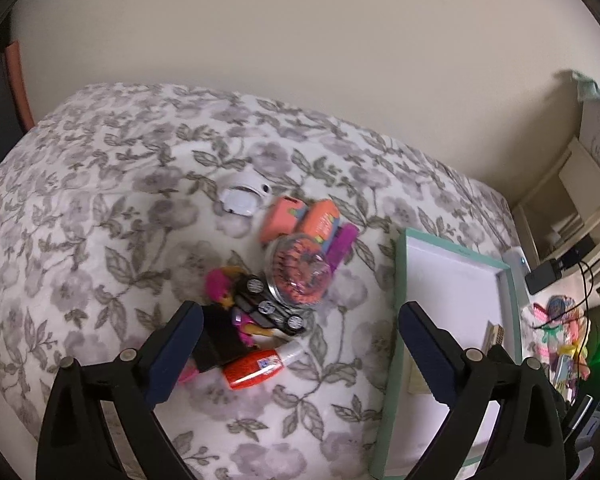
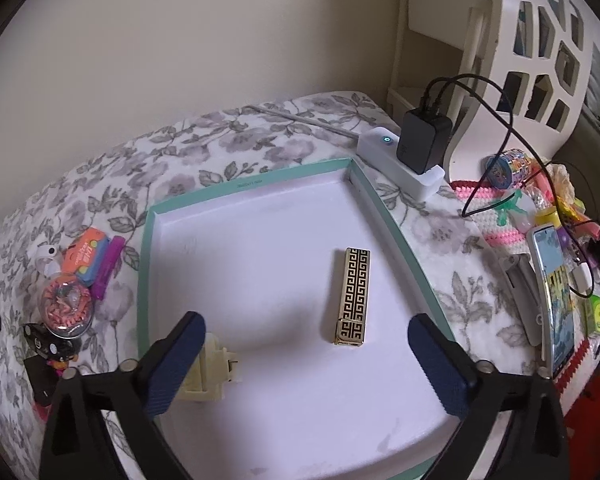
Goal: Organize rigid objects
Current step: 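Open the left tool to drop the clip while the right tool releases the bar, then move both tools back toward the pile of items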
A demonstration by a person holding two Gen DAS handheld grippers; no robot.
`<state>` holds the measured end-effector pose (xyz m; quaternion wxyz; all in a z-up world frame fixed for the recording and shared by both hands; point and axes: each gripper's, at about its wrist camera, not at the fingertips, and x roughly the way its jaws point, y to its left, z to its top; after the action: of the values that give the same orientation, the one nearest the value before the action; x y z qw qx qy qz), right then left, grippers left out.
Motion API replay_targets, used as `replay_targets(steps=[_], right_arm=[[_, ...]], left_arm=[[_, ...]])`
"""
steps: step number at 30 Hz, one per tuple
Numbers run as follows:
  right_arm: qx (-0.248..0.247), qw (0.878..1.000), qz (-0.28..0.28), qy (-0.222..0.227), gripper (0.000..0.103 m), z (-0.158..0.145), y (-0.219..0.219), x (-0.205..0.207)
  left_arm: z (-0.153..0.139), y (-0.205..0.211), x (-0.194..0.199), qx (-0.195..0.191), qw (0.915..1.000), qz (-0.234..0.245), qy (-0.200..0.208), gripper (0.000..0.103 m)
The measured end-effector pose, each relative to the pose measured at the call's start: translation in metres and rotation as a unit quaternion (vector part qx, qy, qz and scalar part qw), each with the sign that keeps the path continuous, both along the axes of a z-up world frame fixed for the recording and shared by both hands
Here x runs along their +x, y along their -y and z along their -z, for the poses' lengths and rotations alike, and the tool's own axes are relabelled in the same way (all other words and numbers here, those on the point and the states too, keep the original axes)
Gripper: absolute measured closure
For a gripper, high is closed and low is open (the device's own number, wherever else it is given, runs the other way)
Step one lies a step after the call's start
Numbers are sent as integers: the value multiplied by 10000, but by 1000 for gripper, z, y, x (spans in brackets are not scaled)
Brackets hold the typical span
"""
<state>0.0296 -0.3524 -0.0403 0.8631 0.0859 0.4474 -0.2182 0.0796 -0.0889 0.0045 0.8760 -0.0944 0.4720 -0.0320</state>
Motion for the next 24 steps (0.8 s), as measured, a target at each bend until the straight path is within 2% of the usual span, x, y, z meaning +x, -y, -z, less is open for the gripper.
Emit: replay_targets(steps=[5, 11, 15, 24], right_arm=[[43, 9999, -49, 80, 0, -3, -4, -5], [160, 9986, -203, 472, 0, -21, -18, -10], [236, 9953, -453, 821, 0, -39, -33, -12], [256, 9866, -1072, 1201, 0, -72, -78, -9]], left_arm=[[-11, -13, -10, 253, 9989, -215, 336, 5], [-24, -29, -19, 236, 9973, -321, 615, 5], [-28, -38, -20, 295, 9968, -366, 643, 5], [-35, -65, -13, 477, 9969, -393, 481, 5]])
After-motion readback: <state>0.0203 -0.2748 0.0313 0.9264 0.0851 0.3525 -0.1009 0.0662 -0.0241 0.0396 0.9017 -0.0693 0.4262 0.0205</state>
